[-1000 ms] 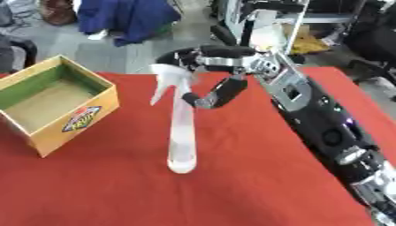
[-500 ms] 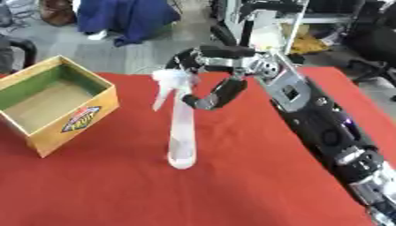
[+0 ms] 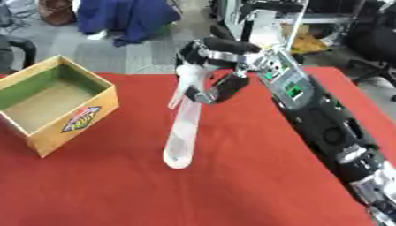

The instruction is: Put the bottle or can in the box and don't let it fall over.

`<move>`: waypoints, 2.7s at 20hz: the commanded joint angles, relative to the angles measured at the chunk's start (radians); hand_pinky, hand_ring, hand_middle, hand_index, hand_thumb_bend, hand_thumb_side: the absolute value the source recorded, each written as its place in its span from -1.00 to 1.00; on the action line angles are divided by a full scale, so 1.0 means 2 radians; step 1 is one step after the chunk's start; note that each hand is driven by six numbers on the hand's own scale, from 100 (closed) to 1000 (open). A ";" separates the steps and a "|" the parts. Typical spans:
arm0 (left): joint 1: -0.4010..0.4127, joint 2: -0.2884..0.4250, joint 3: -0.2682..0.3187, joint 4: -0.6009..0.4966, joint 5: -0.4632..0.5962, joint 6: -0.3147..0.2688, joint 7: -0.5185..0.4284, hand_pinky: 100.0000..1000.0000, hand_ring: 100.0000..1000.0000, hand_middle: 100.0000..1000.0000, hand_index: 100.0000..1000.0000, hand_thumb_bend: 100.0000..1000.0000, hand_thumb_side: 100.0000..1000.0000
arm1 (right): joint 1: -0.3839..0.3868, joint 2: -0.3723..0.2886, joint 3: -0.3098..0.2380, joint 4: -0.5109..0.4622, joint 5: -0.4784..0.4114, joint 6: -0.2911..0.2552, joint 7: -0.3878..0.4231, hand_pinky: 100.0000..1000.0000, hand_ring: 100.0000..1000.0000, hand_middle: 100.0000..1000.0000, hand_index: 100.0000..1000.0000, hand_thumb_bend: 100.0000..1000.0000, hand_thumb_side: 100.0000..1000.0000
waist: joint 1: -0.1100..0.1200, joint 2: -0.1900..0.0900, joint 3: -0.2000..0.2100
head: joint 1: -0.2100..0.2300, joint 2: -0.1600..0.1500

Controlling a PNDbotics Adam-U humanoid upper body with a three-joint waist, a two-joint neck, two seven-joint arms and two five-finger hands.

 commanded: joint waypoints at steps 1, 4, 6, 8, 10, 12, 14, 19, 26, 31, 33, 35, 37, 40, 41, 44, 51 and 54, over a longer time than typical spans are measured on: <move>-0.005 0.010 0.003 -0.006 0.003 -0.001 0.001 0.45 0.68 0.16 0.38 -1.00 0.76 | -0.014 -0.025 -0.013 -0.014 -0.008 -0.009 -0.008 -0.94 -0.31 -0.10 -0.36 -1.00 -0.51 | 0.000 -0.010 0.001 | -0.002 -0.009; -0.006 0.011 0.002 -0.006 0.003 -0.001 0.000 0.45 0.68 0.15 0.38 -1.00 0.76 | -0.016 -0.037 -0.020 -0.014 -0.007 -0.004 -0.023 -0.96 -0.33 -0.12 -0.36 -1.00 -0.70 | -0.002 -0.012 0.005 | -0.005 -0.010; -0.008 0.013 0.000 -0.006 0.005 -0.001 -0.001 0.45 0.68 0.15 0.38 -1.00 0.75 | -0.016 -0.043 -0.027 -0.010 -0.006 0.001 -0.037 -0.96 -0.33 -0.12 -0.36 -1.00 -0.66 | -0.004 -0.013 0.011 | -0.007 -0.010; -0.014 0.016 -0.004 -0.007 0.008 -0.001 -0.004 0.45 0.68 0.15 0.38 -1.00 0.75 | -0.017 -0.048 -0.036 -0.005 -0.006 0.009 -0.056 -0.98 -0.33 -0.13 -0.36 -1.00 -0.61 | -0.007 -0.014 0.021 | -0.009 -0.010; -0.022 0.019 -0.011 -0.008 0.013 -0.002 -0.010 0.45 0.68 0.15 0.38 -1.00 0.74 | -0.017 -0.053 -0.046 0.002 -0.006 0.020 -0.077 -0.98 -0.34 -0.14 -0.36 -1.00 -0.54 | -0.010 -0.014 0.035 | -0.014 -0.009; -0.033 0.023 -0.019 -0.010 0.018 -0.002 -0.018 0.45 0.68 0.15 0.38 -1.00 0.73 | -0.017 -0.059 -0.057 0.010 -0.007 0.032 -0.100 -0.98 -0.34 -0.15 -0.36 -1.00 -0.46 | -0.014 -0.014 0.053 | -0.024 -0.011; -0.042 0.026 -0.026 -0.011 0.022 -0.002 -0.025 0.45 0.67 0.15 0.38 -1.00 0.73 | -0.018 -0.065 -0.064 0.017 -0.008 0.041 -0.119 -0.98 -0.34 -0.15 -0.36 -1.00 -0.41 | -0.018 -0.012 0.069 | -0.034 -0.016; -0.067 0.032 -0.045 -0.015 0.031 -0.001 -0.044 0.45 0.67 0.15 0.38 -1.00 0.71 | -0.021 -0.074 -0.086 0.033 -0.019 0.067 -0.163 -0.98 -0.33 -0.16 -0.35 -1.00 -0.26 | -0.029 -0.010 0.126 | -0.068 -0.028; -0.107 0.037 -0.082 -0.019 0.034 0.003 -0.080 0.44 0.67 0.15 0.38 -1.00 0.69 | -0.003 -0.100 -0.106 0.026 -0.050 0.086 -0.224 -0.95 -0.32 -0.18 -0.35 -1.00 -0.18 | -0.051 -0.005 0.180 | -0.128 -0.042; -0.130 0.038 -0.106 -0.020 0.034 0.005 -0.106 0.44 0.67 0.15 0.38 -1.00 0.70 | 0.010 -0.112 -0.125 0.034 -0.070 0.096 -0.302 -0.93 -0.31 -0.19 -0.34 -1.00 -0.18 | -0.068 0.001 0.208 | -0.161 -0.053; -0.133 0.038 -0.111 -0.019 0.033 0.006 -0.113 0.44 0.67 0.15 0.38 -1.00 0.70 | 0.011 -0.112 -0.129 0.043 -0.072 0.097 -0.335 -0.92 -0.31 -0.20 -0.34 -1.00 -0.18 | -0.072 0.004 0.213 | -0.169 -0.056; -0.135 0.038 -0.114 -0.019 0.031 0.006 -0.117 0.44 0.67 0.15 0.38 -1.00 0.70 | 0.011 -0.110 -0.131 0.050 -0.073 0.097 -0.367 -0.90 -0.30 -0.20 -0.32 -1.00 -0.18 | -0.075 0.006 0.215 | -0.176 -0.057; -0.136 0.038 -0.115 -0.019 0.030 0.006 -0.119 0.44 0.67 0.15 0.38 -1.00 0.70 | 0.010 -0.108 -0.130 0.054 -0.071 0.095 -0.392 -0.89 -0.29 -0.20 -0.32 -1.00 -0.18 | -0.077 0.008 0.217 | -0.181 -0.059; -0.138 0.038 -0.116 -0.019 0.029 0.007 -0.120 0.44 0.67 0.15 0.38 -1.00 0.70 | 0.007 -0.102 -0.128 0.058 -0.068 0.093 -0.418 -0.87 -0.28 -0.18 -0.30 -1.00 -0.18 | -0.080 0.012 0.218 | -0.186 -0.061; -0.139 0.038 -0.116 -0.019 0.028 0.007 -0.120 0.44 0.67 0.15 0.38 -1.00 0.70 | 0.006 -0.099 -0.127 0.059 -0.067 0.093 -0.424 -0.86 -0.27 -0.17 -0.30 -1.00 -0.18 | -0.081 0.013 0.218 | -0.187 -0.062; -0.140 0.037 -0.117 -0.019 0.027 0.007 -0.121 0.44 0.67 0.15 0.38 -1.00 0.71 | 0.003 -0.091 -0.128 0.063 -0.068 0.094 -0.448 -0.83 -0.25 -0.16 -0.29 -1.00 -0.18 | -0.084 0.015 0.218 | -0.190 -0.065; -0.145 0.032 -0.119 -0.017 0.025 0.007 -0.123 0.44 0.67 0.15 0.38 -1.00 0.71 | 0.000 -0.073 -0.075 0.050 0.022 0.007 -0.340 0.95 1.00 1.00 1.00 -1.00 -0.45 | -0.087 0.023 0.229 | -0.206 -0.076; -0.145 0.032 -0.119 -0.017 0.025 0.007 -0.122 0.44 0.67 0.15 0.38 -1.00 0.71 | -0.001 -0.063 -0.086 0.054 0.058 -0.033 -0.264 0.98 1.00 1.00 1.00 -1.00 -0.57 | -0.087 0.025 0.227 | -0.208 -0.079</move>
